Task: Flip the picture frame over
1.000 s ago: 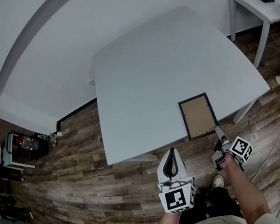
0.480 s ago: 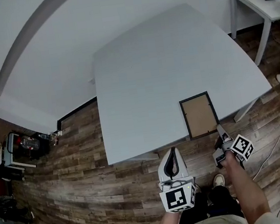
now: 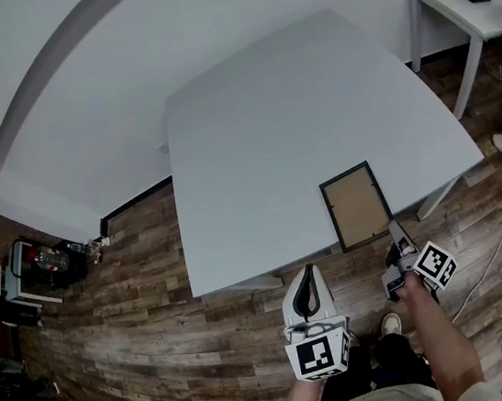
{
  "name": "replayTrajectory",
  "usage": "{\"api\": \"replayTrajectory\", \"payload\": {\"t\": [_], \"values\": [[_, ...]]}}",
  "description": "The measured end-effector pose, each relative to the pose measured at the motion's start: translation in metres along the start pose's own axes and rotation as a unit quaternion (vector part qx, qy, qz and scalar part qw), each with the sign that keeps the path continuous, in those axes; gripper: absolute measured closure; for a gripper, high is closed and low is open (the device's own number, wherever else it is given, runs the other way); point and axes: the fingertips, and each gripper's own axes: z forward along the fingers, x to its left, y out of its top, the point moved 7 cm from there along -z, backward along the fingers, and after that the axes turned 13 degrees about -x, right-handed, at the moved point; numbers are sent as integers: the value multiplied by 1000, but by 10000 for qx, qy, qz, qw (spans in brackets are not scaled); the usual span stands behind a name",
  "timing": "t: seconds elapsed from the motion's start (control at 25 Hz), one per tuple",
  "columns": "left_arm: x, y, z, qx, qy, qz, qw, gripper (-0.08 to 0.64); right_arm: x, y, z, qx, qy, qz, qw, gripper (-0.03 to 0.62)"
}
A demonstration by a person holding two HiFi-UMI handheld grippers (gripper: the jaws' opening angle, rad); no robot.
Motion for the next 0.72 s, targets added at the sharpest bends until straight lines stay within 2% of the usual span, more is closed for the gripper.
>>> {"api": "replayTrajectory", "payload": {"t": [0.24, 0.44, 0.6, 0.72], "values": [[1, 2, 2, -11, -15, -39, 10000, 560, 22, 13, 1, -25, 158, -615, 9980, 495], [1, 3, 9, -19, -40, -61, 10000, 560, 40, 30, 4, -99, 226, -1264, 9917, 495], [1, 0, 6, -49, -58, -62, 10000, 560, 53, 41, 0, -114, 330, -1911, 9810, 497], [-3, 0, 2, -81, -76, -60, 9999, 560, 64, 48, -6, -111, 418, -2502, 9672, 495]]}}
